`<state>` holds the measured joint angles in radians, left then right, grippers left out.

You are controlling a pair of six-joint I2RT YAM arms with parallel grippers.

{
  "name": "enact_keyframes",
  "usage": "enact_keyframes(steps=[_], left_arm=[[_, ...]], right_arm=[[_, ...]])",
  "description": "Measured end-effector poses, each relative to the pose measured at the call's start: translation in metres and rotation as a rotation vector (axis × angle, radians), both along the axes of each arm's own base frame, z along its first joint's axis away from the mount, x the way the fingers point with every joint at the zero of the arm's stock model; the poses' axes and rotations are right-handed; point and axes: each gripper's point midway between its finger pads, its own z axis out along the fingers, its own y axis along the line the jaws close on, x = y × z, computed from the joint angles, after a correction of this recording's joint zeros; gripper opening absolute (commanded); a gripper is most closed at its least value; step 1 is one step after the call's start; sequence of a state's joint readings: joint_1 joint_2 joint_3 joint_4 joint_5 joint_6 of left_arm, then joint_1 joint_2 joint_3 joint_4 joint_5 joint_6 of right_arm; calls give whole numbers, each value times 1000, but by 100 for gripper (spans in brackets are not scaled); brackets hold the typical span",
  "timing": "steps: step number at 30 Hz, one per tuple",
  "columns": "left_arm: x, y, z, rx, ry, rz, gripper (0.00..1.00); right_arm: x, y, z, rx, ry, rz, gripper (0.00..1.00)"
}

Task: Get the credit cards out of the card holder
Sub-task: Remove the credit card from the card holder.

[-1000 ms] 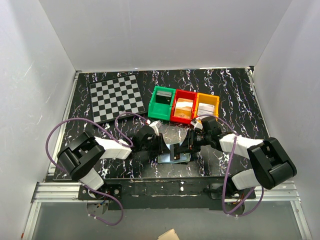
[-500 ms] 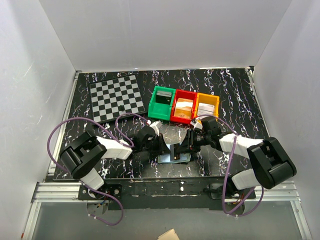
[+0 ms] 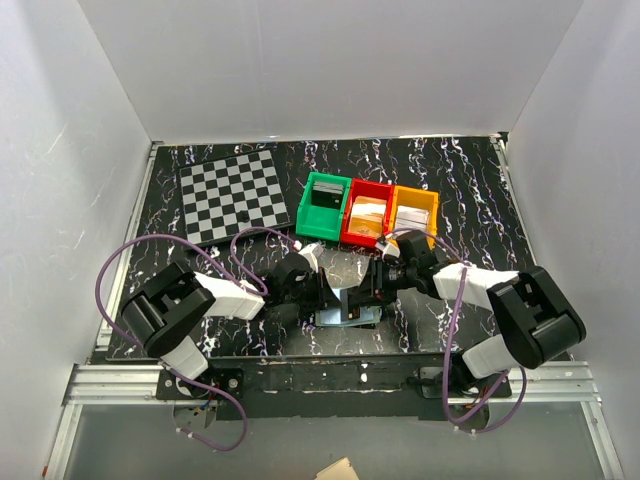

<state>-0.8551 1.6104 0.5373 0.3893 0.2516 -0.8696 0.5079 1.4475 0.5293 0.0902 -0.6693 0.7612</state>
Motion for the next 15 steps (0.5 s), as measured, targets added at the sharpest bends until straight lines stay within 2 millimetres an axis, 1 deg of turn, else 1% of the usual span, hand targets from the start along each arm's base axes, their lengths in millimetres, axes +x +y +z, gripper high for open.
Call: enact_keyframes(steps=[6, 7, 9, 12, 15], left_arm=[[0, 0, 0, -2, 0, 1, 1], [0, 0, 0, -2, 0, 1, 1], [0, 0, 0, -2, 0, 1, 1], [0, 0, 0, -2, 0, 1, 1], [0, 0, 0, -1, 1, 1, 0]], right_arm=[[0, 4, -3, -5, 11, 11, 30], [0, 4, -3, -5, 11, 12, 27], [0, 5, -3, -5, 11, 16, 18], [0, 5, -3, -6, 7, 19, 9], [-1, 4, -5, -17, 10, 16, 7]])
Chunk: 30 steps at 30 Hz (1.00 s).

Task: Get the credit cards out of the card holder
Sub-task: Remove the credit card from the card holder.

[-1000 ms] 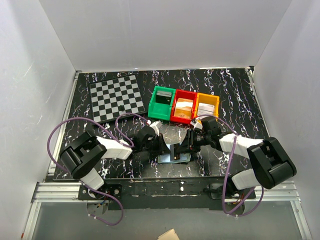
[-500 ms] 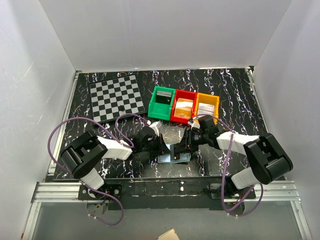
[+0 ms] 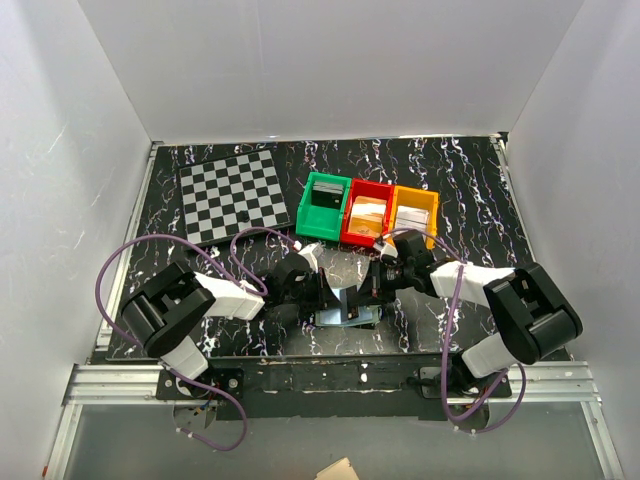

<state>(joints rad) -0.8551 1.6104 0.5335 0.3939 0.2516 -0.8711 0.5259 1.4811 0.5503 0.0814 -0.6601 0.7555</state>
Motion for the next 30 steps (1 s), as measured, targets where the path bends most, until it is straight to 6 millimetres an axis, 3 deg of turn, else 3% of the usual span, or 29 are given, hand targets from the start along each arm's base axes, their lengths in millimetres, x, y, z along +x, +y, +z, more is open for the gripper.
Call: enact_keyframes(steps=[5, 18, 22, 30], left_arm=[[0, 0, -1, 2, 3, 4, 0], [1, 3, -1, 9, 15, 36, 0], [0, 5, 0, 18, 11, 34, 19], [7, -2, 20, 31, -22, 5, 37]], right_arm=[[0, -3, 1, -18, -12, 2, 1], [0, -15, 20, -87, -91, 26, 1], [2, -17, 36, -90, -138, 31, 1], [10, -19, 71, -89, -229, 29, 1]])
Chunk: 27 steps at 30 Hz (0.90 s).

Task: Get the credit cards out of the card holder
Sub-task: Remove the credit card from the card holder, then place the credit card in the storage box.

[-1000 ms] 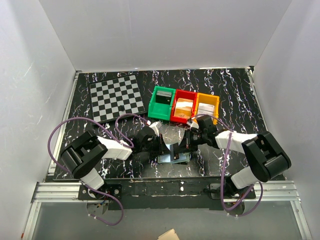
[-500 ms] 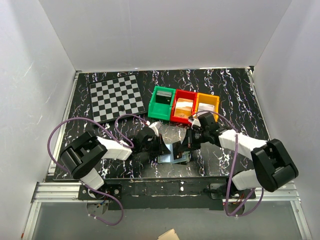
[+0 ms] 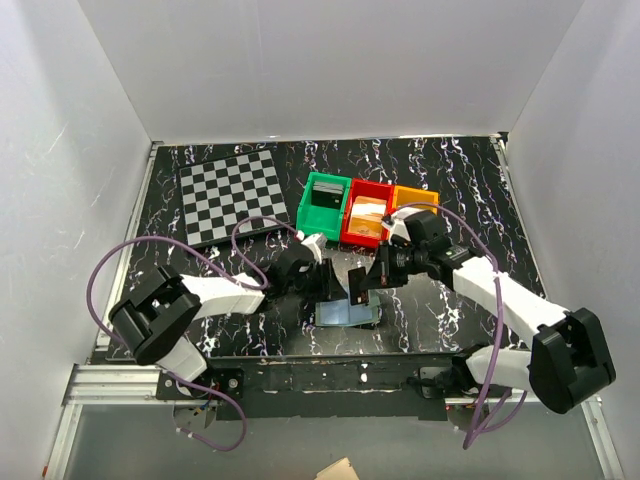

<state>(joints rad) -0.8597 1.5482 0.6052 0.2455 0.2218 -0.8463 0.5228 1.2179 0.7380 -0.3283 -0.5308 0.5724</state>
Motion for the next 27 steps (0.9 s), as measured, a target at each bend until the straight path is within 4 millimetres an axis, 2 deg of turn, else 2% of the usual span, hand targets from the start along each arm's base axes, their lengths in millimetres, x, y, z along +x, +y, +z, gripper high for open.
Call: enact_keyframes(steps=[3, 5, 10, 12, 14, 17, 21, 24, 27], left_arm=[[10, -11, 24, -25, -39, -6, 46], [15, -13, 36, -35, -59, 0, 48], [25, -1, 59, -34, -93, 78, 49], [30, 9, 67, -39, -93, 125, 49], [38, 29, 76, -52, -102, 197, 50], [49, 72, 93, -61, -169, 356, 70], [51, 108, 128, -114, -284, 488, 76], [52, 119, 159, -180, -375, 499, 80], [49, 115, 175, -218, -425, 432, 79]], right_arm=[[1, -4, 9, -7, -18, -14, 1], [2, -6, 16, -10, -35, -25, 1], [6, -13, 43, -9, -125, -66, 1], [8, -18, 55, -17, -162, -85, 1], [12, -20, 68, -31, -197, -92, 1], [18, -22, 82, -52, -252, -78, 1], [17, -18, 95, -67, -265, -1, 1], [15, -7, 105, -47, -280, 73, 1], [6, 5, 113, -38, -280, 165, 1]])
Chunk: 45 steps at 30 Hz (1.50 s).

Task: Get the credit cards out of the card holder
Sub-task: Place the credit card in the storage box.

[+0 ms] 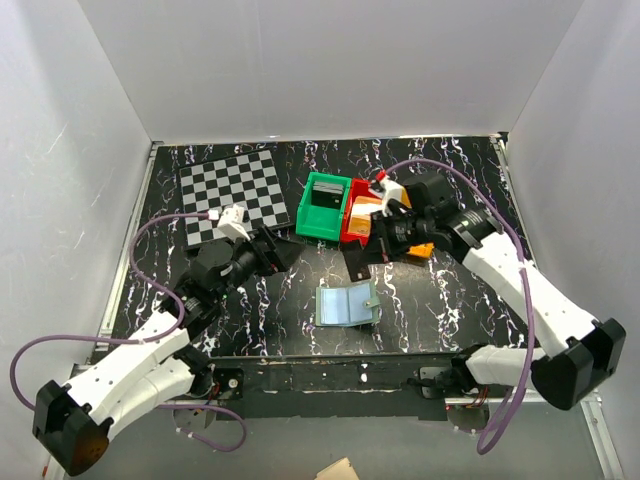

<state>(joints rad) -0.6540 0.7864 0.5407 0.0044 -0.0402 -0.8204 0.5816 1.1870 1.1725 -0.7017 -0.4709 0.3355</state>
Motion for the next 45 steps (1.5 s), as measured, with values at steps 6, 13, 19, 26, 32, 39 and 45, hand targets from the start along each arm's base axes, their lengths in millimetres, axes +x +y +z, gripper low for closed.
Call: enact_keyframes(steps=[6, 13, 19, 26, 32, 39, 45], left_arm=[[-23, -29, 12, -9, -75, -284, 74], [-54, -51, 39, -86, -188, -549, 71], [-78, -59, 55, -126, -265, -707, 66], [-86, -67, 34, -115, -194, -811, 61], [-89, -67, 25, -101, -163, -836, 56], [-92, -69, 21, -107, -143, -866, 43], [-95, -70, 23, -122, -140, -889, 17]], right_arm=[[-26, 34, 15, -38, -10, 249, 1], [-60, 37, 5, -82, 45, 387, 1], [-68, 40, 1, -82, 67, 431, 1], [-73, 45, 6, -62, 76, 465, 1], [-74, 47, 13, -46, 63, 485, 1], [-76, 50, 16, -43, 65, 497, 1], [-76, 52, 13, -48, 72, 504, 1]])
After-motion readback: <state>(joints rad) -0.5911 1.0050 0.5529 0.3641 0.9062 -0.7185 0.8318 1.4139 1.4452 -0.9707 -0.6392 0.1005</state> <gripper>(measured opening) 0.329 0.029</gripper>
